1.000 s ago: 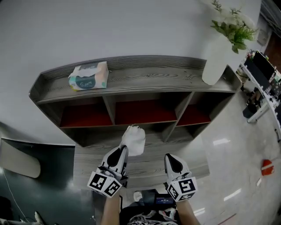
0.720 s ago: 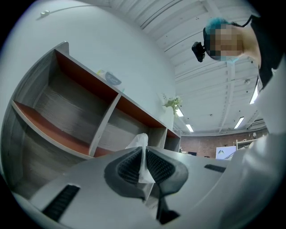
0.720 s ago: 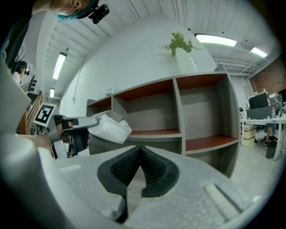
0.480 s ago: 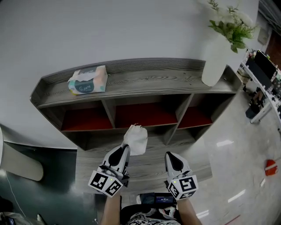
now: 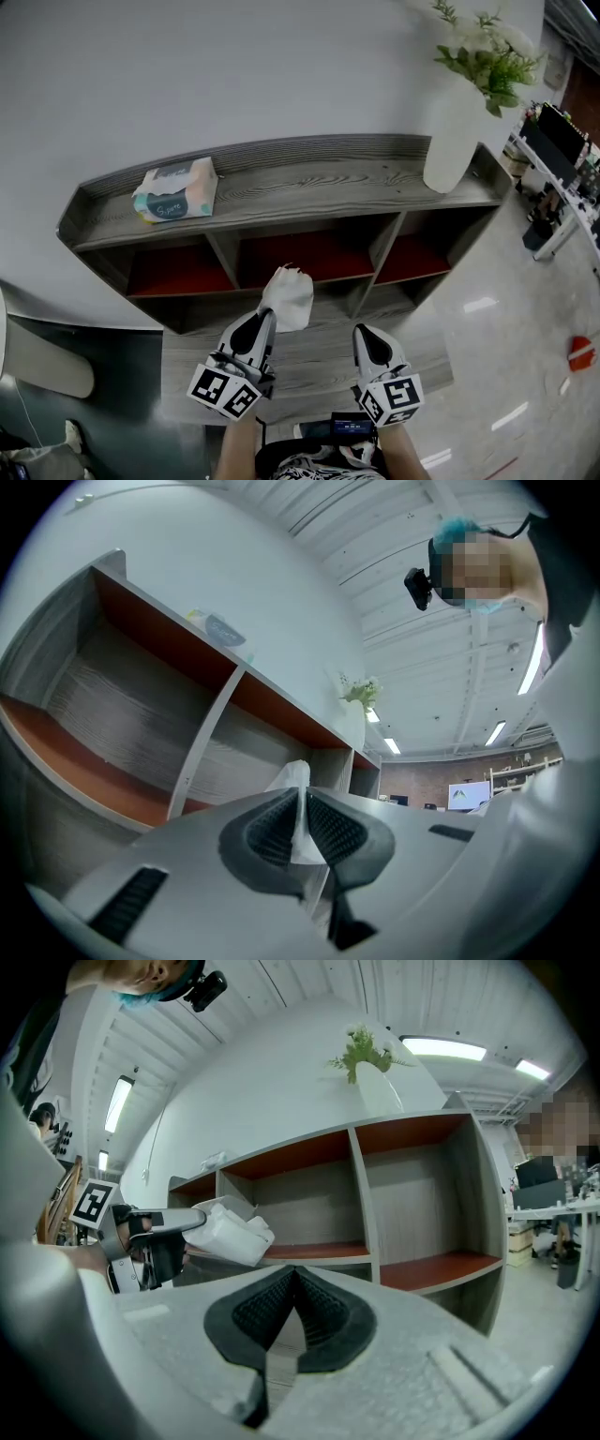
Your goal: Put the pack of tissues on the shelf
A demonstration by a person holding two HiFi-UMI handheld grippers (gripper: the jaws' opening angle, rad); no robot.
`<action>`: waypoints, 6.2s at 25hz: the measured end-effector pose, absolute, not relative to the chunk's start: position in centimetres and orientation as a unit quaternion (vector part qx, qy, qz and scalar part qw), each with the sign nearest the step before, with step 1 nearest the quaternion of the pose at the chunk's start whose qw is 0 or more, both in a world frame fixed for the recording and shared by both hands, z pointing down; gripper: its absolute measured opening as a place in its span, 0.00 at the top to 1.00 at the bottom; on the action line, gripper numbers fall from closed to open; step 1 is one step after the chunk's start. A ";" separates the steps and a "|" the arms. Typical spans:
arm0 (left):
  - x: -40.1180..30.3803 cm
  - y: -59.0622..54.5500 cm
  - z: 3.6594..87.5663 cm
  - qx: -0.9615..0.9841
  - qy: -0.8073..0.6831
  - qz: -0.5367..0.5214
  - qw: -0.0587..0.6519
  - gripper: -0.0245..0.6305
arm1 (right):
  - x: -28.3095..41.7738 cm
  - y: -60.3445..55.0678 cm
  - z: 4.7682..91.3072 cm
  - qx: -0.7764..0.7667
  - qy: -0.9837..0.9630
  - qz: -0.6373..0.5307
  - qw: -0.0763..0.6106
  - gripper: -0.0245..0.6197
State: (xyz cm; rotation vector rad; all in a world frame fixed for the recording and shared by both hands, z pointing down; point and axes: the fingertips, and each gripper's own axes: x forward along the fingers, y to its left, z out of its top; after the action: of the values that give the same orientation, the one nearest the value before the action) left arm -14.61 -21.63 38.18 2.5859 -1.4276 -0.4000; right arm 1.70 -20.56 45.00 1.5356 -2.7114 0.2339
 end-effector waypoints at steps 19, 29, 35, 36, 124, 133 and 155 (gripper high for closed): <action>-14.8 -26.0 38.1 0.863 -0.481 -0.133 0.080 0.93 | 2.5 -24.4 45.2 0.502 -0.861 0.079 0.012 0.95; -15.0 -27.3 38.7 0.856 -0.499 -0.118 0.066 0.93 | 2.5 -25.4 45.7 0.508 -0.856 0.091 0.013 0.95; -15.3 -28.3 38.9 0.853 -0.506 -0.112 0.064 0.93 | 2.8 -26.4 45.8 0.513 -0.853 0.094 0.008 0.95; -15.3 -28.5 38.8 0.852 -0.507 -0.111 0.063 0.93 | 2.8 -26.5 45.8 0.513 -0.853 0.094 0.007 0.95; -17.5 -19.8 43.9 0.813 -0.570 -0.028 0.117 0.89 | 0.6 -20.1 44.9 0.488 -0.871 0.059 0.013 0.95; -16.5 -18.3 44.4 0.819 -0.563 -0.015 0.113 0.95 | 0.8 -18.5 45.3 0.489 -0.870 0.056 0.020 0.95; -16.3 -17.7 43.8 0.825 -0.540 -0.066 0.151 0.95 | 1.0 -17.7 45.1 0.489 -0.871 0.044 0.035 0.95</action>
State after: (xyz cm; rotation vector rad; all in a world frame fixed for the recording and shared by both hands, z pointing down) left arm -16.29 -17.65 43.77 2.3699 -1.5507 -0.1900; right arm 1.01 -17.69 45.09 1.5019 -2.6753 0.1359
